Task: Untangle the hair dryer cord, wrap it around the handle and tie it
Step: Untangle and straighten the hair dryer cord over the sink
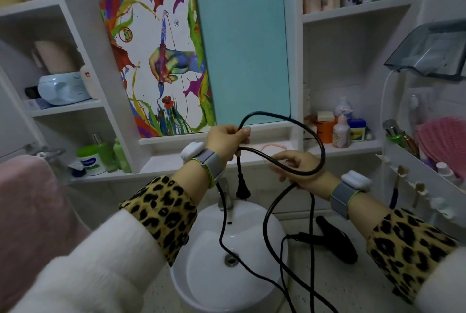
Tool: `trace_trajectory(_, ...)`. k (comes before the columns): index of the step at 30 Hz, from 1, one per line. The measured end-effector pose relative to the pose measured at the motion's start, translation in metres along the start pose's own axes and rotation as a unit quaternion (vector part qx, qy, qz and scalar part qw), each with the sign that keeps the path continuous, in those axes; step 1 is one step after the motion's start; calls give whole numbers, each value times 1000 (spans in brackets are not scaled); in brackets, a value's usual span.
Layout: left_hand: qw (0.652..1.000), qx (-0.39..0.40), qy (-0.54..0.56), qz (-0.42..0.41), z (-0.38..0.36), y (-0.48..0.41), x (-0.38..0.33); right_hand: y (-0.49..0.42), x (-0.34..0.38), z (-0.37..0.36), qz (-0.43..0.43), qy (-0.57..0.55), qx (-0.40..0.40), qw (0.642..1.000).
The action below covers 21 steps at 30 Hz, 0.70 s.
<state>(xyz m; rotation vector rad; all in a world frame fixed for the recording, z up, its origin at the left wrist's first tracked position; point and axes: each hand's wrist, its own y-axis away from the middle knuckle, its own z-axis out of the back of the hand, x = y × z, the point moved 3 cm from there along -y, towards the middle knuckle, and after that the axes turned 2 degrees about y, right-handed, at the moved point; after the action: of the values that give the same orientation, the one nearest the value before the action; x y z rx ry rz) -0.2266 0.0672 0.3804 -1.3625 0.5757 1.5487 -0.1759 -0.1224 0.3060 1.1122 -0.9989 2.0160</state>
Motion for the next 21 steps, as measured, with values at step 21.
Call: trace_trajectory(21,937,191,-191,223,-183,22,109,18,-79,73,-131,81,-161,975)
